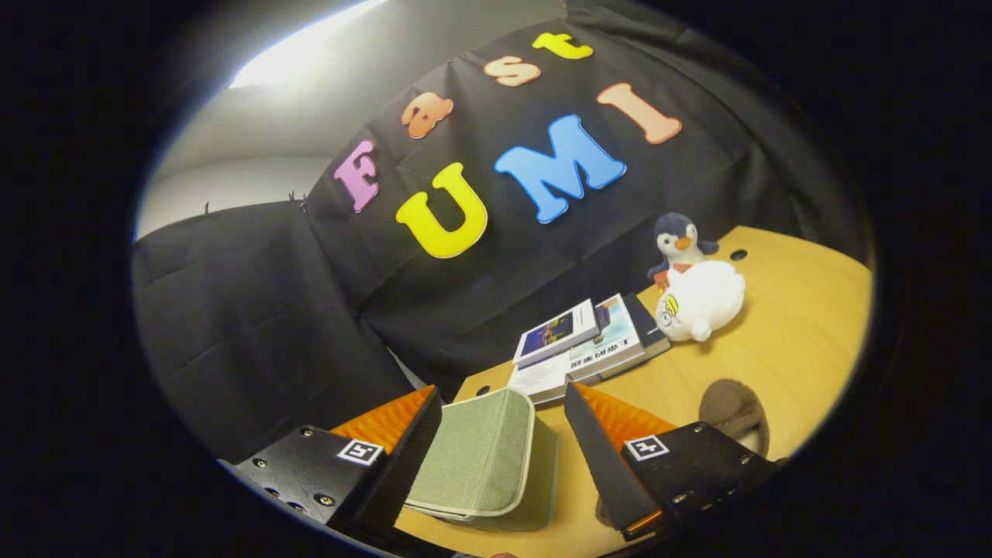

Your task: Open the storage box then place both shoes into the box .Put the left shoe in first, then the right shoe, with the right side of both shoes facing outward in a uniform manner.

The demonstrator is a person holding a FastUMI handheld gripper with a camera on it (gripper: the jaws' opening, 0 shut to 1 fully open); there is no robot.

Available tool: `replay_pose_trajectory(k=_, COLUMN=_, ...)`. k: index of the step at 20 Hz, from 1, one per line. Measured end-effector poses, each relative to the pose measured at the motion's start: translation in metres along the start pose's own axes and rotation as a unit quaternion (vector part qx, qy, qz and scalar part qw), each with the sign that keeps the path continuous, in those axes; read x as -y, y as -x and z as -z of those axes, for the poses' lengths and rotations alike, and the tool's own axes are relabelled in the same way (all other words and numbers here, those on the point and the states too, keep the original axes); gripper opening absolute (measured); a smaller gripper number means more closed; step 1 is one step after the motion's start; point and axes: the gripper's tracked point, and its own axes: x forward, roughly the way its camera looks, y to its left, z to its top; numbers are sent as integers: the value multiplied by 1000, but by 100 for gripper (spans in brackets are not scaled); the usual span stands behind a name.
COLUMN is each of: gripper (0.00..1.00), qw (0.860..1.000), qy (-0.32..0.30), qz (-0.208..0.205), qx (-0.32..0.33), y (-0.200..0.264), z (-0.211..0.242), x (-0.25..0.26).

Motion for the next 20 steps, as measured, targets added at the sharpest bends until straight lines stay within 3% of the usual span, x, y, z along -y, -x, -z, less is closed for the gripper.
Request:
replay_pose_trajectory(k=6, gripper=98, qw=992, qy=-111, qz=-18, qx=-64, y=-9, z=44, x=3)
replay_pose_trajectory(k=20, gripper=97, qw=945, qy=-291, qz=-43, qx=-145, y=-21, z=121, x=3)
